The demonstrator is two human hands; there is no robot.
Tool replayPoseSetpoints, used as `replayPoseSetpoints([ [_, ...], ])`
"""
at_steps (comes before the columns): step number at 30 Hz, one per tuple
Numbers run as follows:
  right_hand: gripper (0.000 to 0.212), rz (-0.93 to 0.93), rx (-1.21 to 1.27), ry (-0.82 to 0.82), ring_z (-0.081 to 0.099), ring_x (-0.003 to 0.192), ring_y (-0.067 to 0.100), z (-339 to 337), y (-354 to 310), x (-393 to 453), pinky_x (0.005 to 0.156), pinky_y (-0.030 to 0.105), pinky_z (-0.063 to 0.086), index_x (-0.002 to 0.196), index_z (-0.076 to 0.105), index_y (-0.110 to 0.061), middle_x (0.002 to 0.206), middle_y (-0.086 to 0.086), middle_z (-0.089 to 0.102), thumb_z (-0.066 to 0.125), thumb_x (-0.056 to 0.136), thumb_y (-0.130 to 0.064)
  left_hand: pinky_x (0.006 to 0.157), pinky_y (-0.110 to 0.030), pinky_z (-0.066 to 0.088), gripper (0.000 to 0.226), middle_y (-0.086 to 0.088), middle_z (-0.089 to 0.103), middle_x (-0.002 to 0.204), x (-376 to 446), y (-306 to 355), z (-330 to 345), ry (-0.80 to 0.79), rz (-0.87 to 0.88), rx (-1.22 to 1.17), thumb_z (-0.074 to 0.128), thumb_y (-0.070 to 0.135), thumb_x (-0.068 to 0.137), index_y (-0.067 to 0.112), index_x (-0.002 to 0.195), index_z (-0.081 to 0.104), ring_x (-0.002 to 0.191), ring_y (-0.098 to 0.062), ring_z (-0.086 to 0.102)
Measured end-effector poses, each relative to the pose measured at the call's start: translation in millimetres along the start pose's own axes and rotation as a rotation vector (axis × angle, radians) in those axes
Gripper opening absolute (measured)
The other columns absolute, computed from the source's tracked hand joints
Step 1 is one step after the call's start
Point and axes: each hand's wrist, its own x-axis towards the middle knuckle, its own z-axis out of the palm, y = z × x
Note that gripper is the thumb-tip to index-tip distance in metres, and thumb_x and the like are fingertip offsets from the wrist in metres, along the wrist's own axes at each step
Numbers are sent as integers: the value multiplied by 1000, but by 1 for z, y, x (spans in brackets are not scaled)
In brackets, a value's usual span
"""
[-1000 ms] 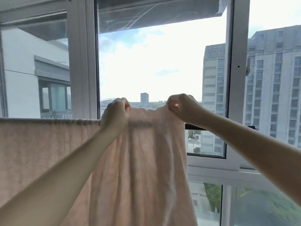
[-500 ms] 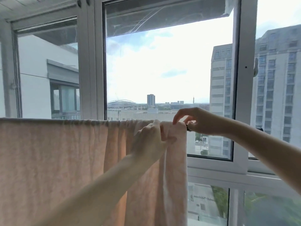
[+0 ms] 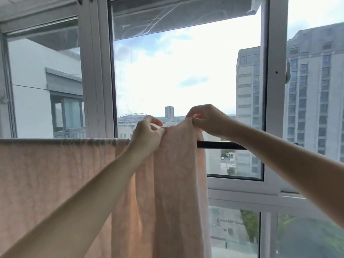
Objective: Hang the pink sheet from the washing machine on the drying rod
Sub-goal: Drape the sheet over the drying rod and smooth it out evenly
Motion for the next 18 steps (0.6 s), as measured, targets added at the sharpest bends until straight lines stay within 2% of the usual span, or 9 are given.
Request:
replayPoseSetpoints([
  [1,15,0,-19,-22,58,70,5,2,-3,5,62,19,44,84,67,-14,77,-8,63,55,92,-11,65,-28,46,11,5,61,85,-3,4,-1,14,36,55,62,24,91,22,101,58,79,-13,59],
  [3,23,10,-64,-76,48,59,7,10,-8,13,56,22,39,70,63,-16,66,-7,57,53,90,-10,66,-29,46,14,11,57,88,-15,9,0,43,102,105,60,27,90,26,103,55,79,-9,57],
  [6,25,13,-76,-140,47,49,2,21,-14,22,48,14,37,67,59,-14,61,-5,55,54,90,-9,72,-37,51,18,14,56,89,-35,11,6,83,198,122,58,45,87,30,97,54,78,-8,56],
  [9,17,1,-46,-161,53,54,4,29,-15,27,50,14,41,72,63,-13,65,-3,60,60,88,-13,69,-32,45,34,16,56,83,-42,4,11,44,244,357,59,63,80,31,89,51,80,-7,56],
  [12,14,10,-4,-170,56,62,9,32,-14,32,58,22,46,75,67,-12,70,-1,64,70,83,-22,71,-36,51,24,11,62,72,-32,-2,7,39,237,407,58,50,87,27,81,56,72,-13,62],
  [15,20,50,34,-181,60,70,10,26,-11,35,66,25,50,82,71,-8,78,1,68,77,78,-27,77,-37,57,23,4,70,74,-16,-4,-6,-80,74,184,65,42,89,19,82,68,75,-15,68],
  [18,17,75,130,-239,63,69,6,14,-5,37,64,19,50,86,72,-11,78,-2,69,75,80,-26,79,-40,60,18,-11,73,88,-8,-5,-16,-180,-138,-194,69,27,89,10,90,65,80,-24,72],
])
